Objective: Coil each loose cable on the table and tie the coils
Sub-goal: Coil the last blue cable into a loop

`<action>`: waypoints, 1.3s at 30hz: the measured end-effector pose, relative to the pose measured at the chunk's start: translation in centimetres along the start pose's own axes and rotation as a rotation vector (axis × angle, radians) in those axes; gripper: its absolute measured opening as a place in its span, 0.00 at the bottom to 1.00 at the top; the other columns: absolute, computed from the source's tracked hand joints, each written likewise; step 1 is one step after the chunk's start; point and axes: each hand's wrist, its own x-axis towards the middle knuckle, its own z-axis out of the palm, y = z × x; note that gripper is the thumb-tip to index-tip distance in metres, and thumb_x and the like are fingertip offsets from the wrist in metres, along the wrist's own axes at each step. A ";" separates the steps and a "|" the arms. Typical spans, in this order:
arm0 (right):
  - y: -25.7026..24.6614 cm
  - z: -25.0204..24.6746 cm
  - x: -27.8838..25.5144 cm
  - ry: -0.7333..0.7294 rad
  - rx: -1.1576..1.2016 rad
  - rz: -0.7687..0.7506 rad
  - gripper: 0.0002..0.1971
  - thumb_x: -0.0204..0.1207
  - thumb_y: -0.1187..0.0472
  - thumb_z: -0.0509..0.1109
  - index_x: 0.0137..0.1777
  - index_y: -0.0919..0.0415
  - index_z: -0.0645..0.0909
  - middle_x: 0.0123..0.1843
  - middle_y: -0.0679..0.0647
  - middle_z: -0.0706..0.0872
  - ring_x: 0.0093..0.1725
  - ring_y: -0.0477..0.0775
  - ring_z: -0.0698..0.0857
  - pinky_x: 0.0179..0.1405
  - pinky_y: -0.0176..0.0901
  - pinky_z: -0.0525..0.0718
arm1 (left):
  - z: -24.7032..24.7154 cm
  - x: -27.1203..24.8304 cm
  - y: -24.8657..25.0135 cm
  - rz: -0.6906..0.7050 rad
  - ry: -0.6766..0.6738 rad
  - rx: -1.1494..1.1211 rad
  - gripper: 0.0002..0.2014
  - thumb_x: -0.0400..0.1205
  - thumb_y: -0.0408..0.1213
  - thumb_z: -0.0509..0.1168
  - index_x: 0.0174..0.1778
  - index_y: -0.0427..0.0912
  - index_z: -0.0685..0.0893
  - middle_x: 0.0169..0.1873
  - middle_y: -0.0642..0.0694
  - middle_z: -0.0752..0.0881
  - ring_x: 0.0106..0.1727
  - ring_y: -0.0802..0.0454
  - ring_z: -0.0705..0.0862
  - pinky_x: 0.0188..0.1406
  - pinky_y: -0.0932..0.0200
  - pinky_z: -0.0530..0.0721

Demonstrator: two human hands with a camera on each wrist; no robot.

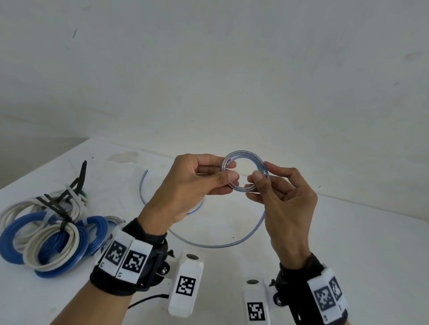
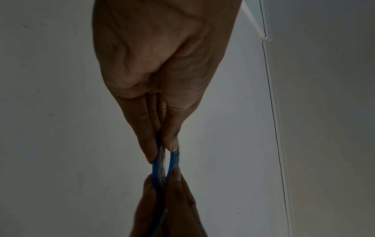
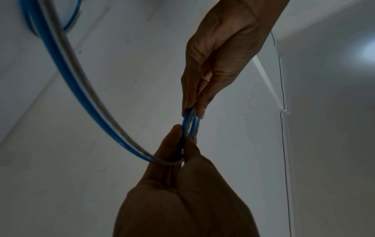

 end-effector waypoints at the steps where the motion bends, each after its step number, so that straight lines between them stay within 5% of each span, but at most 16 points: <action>1: 0.0 0.1 -0.1 -0.015 0.007 0.009 0.07 0.79 0.66 0.76 0.55 0.60 0.86 0.42 0.60 0.94 0.42 0.58 0.94 0.36 0.45 0.91 | 0.0 0.0 0.0 0.006 0.026 -0.008 0.10 0.79 0.27 0.75 0.55 0.33 0.91 0.42 0.34 0.93 0.45 0.45 0.94 0.46 0.58 0.91; 5: 0.1 0.1 -0.1 -0.053 0.034 0.028 0.09 0.83 0.65 0.70 0.60 0.62 0.87 0.46 0.59 0.94 0.47 0.58 0.94 0.35 0.45 0.91 | -0.2 0.1 0.1 0.017 0.063 -0.016 0.09 0.79 0.27 0.75 0.54 0.33 0.91 0.42 0.36 0.93 0.46 0.44 0.94 0.47 0.58 0.91; 18: -0.7 -1.9 1.3 -0.366 -0.232 -0.028 0.08 0.82 0.66 0.72 0.54 0.55 0.90 0.45 0.54 0.95 0.46 0.56 0.94 0.37 0.44 0.91 | -2.4 -0.2 1.1 -0.147 -0.201 0.288 0.09 0.77 0.30 0.77 0.51 0.40 0.93 0.43 0.38 0.94 0.46 0.46 0.94 0.46 0.58 0.91; 27: -0.9 -2.2 1.3 -0.324 -0.265 -0.005 0.08 0.83 0.65 0.72 0.55 0.54 0.91 0.47 0.50 0.95 0.50 0.54 0.93 0.42 0.42 0.91 | -1.8 -0.2 0.8 -0.113 -0.167 0.321 0.08 0.75 0.30 0.79 0.49 0.39 0.94 0.40 0.39 0.94 0.42 0.50 0.93 0.44 0.60 0.91; 32: -1.0 -1.3 0.8 -0.291 -0.084 0.075 0.10 0.84 0.61 0.69 0.61 0.62 0.86 0.48 0.59 0.95 0.46 0.60 0.94 0.36 0.43 0.90 | -2.0 -0.1 1.3 -0.077 -0.083 0.121 0.12 0.72 0.36 0.77 0.50 0.37 0.93 0.40 0.40 0.94 0.42 0.51 0.93 0.40 0.63 0.89; 39: 0.1 0.9 -0.8 -0.102 0.086 0.050 0.12 0.71 0.61 0.78 0.52 0.64 0.84 0.45 0.61 0.94 0.42 0.60 0.94 0.31 0.41 0.87 | -1.7 0.1 1.3 -0.015 0.048 -0.072 0.11 0.74 0.37 0.75 0.49 0.37 0.92 0.40 0.40 0.93 0.43 0.51 0.92 0.45 0.60 0.91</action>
